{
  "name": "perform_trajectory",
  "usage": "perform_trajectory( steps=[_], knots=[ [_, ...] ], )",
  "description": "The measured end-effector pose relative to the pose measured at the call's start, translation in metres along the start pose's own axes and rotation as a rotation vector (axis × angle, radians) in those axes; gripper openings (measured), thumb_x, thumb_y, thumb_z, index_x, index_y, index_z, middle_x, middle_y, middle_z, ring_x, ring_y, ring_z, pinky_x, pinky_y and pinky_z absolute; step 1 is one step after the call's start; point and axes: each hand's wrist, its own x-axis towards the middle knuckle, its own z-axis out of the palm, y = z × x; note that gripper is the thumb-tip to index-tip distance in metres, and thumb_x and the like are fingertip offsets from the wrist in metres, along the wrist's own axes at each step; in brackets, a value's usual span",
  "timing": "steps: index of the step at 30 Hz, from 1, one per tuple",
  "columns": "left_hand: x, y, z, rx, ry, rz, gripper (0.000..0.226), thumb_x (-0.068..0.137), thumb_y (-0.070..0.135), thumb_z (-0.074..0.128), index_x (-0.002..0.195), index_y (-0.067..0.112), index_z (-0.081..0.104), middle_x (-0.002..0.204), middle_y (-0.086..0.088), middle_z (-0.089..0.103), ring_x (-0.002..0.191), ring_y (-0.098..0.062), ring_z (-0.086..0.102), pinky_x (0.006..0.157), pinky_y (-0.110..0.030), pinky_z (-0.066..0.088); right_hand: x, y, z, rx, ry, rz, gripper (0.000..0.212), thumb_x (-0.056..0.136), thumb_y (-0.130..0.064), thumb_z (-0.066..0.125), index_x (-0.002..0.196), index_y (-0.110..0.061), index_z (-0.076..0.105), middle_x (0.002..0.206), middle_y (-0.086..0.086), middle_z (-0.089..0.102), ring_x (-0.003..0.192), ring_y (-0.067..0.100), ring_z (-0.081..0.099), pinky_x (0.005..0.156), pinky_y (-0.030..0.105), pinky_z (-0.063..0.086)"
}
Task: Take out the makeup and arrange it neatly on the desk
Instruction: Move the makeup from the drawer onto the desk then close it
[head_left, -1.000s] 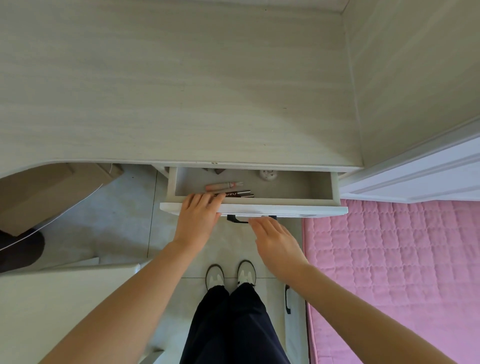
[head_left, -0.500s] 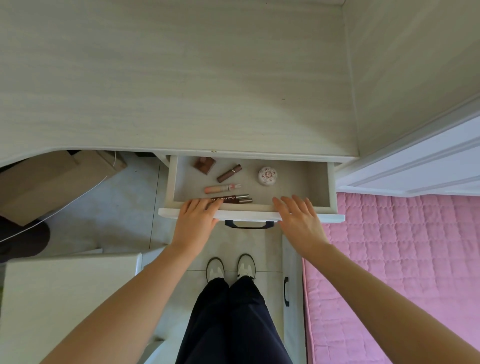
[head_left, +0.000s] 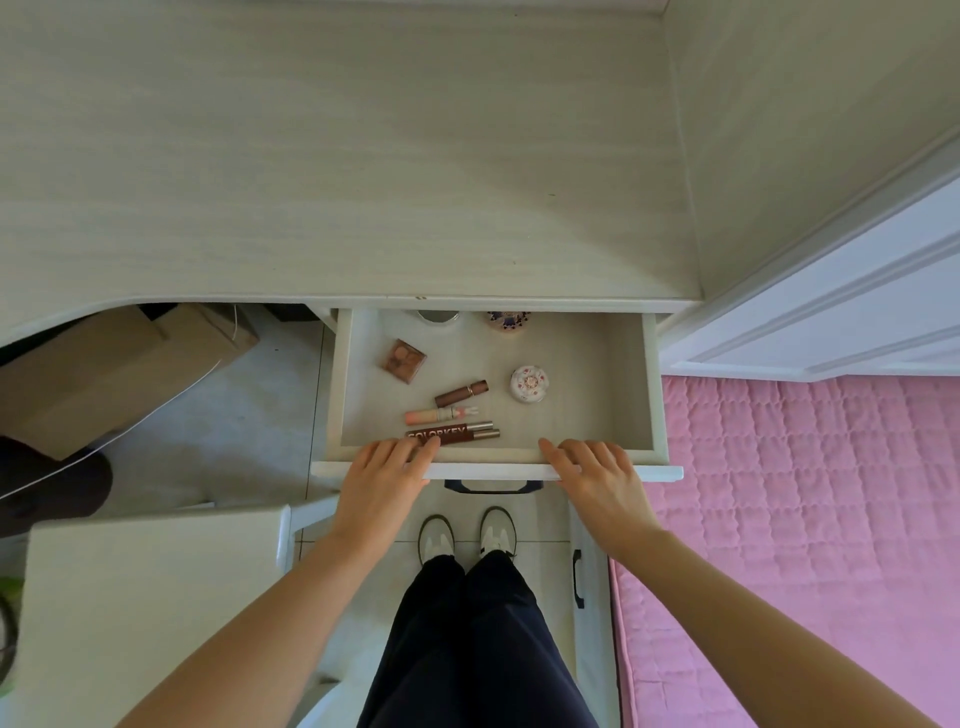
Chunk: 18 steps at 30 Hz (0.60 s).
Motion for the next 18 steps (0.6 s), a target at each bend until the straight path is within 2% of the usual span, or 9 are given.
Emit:
perform_trajectory(
  steps=[10, 15, 18],
  knots=[
    [-0.046, 0.009, 0.007, 0.0, -0.031, 0.085, 0.058, 0.066, 0.013, 0.084, 0.121, 0.012, 0.064, 0.101, -0.004, 0.068, 0.088, -0.024, 0.065, 0.079, -0.038, 0.053, -0.046, -0.013, 0.008, 0.04, -0.013, -0.048, 0.065, 0.064, -0.005, 0.08, 0.125, -0.016, 0.059, 0.103, 0.005, 0.066, 0.086, 0.027, 0.063, 0.077, 0.041, 0.052],
    [-0.057, 0.012, 0.004, 0.026, -0.066, 0.154, 0.072, 0.056, 0.0, 0.083, 0.123, 0.014, 0.063, 0.097, -0.005, 0.067, 0.083, -0.024, 0.065, 0.076, -0.036, 0.054, -0.059, -0.015, 0.009, 0.038, -0.025, -0.097, 0.073, 0.06, 0.001, 0.078, 0.128, -0.015, 0.058, 0.103, 0.006, 0.065, 0.088, 0.028, 0.063, 0.075, 0.042, 0.053],
    [-0.061, 0.012, 0.001, 0.03, -0.084, 0.207, 0.083, 0.048, -0.008, 0.079, 0.126, 0.016, 0.062, 0.094, -0.006, 0.066, 0.079, -0.024, 0.064, 0.072, -0.037, 0.054, -0.065, -0.011, 0.01, 0.014, -0.02, -0.162, 0.074, 0.064, 0.002, 0.075, 0.133, -0.016, 0.055, 0.105, 0.008, 0.065, 0.089, 0.028, 0.063, 0.073, 0.041, 0.052]
  ],
)
